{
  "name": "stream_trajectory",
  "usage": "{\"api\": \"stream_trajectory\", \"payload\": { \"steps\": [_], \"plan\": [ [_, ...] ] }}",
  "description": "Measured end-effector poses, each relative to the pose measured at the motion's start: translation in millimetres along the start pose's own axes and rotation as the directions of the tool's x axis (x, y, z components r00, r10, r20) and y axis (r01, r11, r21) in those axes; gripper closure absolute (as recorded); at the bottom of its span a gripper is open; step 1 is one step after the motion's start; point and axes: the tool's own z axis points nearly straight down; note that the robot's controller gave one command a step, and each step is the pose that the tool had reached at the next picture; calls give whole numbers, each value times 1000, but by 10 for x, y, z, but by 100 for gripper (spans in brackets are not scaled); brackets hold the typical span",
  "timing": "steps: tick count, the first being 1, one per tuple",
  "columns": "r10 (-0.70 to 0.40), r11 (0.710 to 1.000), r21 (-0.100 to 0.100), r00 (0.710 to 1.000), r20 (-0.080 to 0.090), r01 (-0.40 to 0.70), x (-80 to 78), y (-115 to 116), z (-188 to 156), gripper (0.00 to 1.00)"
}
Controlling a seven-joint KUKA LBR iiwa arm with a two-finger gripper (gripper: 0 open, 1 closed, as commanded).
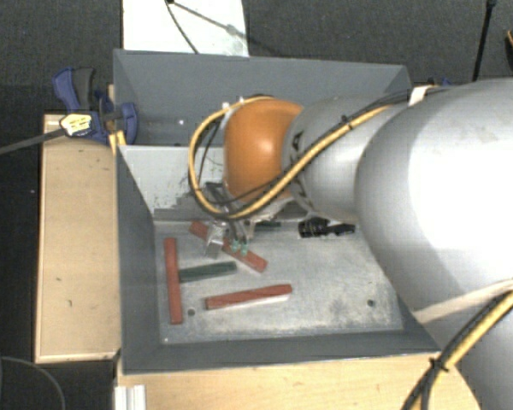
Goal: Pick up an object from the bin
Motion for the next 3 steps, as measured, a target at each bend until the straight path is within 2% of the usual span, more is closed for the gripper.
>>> {"api": "stream_trajectory", "payload": {
  "steps": [1,2,3],
  "plan": [
    [3,1000,2,1000,-4,-3,13,-10,20,0],
    [6,1000,3,1000,-5,-6,15,-12,24,100],
    [1,1000,-2,1000,2,-1,98,-24,-1590,100]
  ]
}}
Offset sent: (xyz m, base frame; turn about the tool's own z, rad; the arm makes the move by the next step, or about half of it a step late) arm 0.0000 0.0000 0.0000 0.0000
